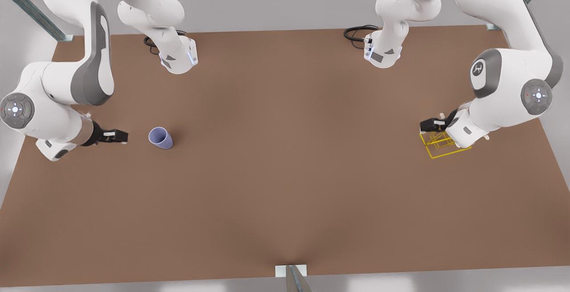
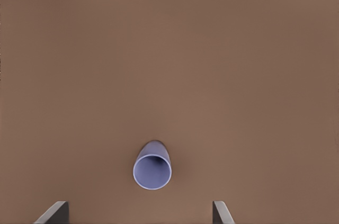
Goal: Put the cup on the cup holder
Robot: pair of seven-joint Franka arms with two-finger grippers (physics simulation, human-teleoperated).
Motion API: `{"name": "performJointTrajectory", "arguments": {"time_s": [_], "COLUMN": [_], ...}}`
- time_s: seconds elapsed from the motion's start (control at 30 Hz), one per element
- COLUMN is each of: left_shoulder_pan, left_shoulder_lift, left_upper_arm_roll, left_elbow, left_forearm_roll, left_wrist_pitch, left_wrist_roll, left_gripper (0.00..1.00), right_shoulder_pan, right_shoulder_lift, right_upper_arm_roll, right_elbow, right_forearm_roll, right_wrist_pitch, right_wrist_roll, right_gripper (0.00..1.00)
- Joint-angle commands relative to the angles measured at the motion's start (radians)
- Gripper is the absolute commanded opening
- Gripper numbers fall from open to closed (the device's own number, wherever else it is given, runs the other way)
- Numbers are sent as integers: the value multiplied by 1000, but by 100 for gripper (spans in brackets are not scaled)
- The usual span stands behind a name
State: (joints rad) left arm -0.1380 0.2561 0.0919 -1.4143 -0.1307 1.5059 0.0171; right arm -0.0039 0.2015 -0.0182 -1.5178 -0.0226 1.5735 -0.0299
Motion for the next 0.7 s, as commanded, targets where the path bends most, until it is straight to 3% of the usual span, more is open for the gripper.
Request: {"name": "performJointTrajectory", "arguments": {"time_s": [0.0, 0.13, 0.27, 0.43, 0.53, 0.67], "left_shoulder_pan": [1, -9, -3, 20, 21, 21], "left_shoulder_lift": [9, 14, 164, 160, 160, 161], "left_upper_arm_roll": [-1, -69, -64, -64, -61, -63], "left_elbow": [1, 12, 78, 70, 72, 69], "left_forearm_roll": [-14, 38, 69, 29, 34, 34], "left_wrist_pitch": [119, 125, 249, 200, 172, 171], "left_wrist_roll": [26, -8, -167, -166, -164, -164], "left_gripper": [100, 100, 100, 100, 100, 100], "right_shoulder_pan": [1, 4, 10, 41, 107, 107], "right_shoulder_lift": [1, 9, 12, -33, -165, -180], "right_upper_arm_roll": [0, 0, 3, 14, 24, 24], "right_elbow": [-1, -2, -8, -211, -418, -479], "right_forearm_roll": [-2, 0, 1, 104, 95, 93], "right_wrist_pitch": [140, 142, 152, 238, 276, 301], "right_wrist_roll": [-50, -45, -42, -27, 134, 139], "right_gripper": [100, 100, 100, 98, 100, 100]}}
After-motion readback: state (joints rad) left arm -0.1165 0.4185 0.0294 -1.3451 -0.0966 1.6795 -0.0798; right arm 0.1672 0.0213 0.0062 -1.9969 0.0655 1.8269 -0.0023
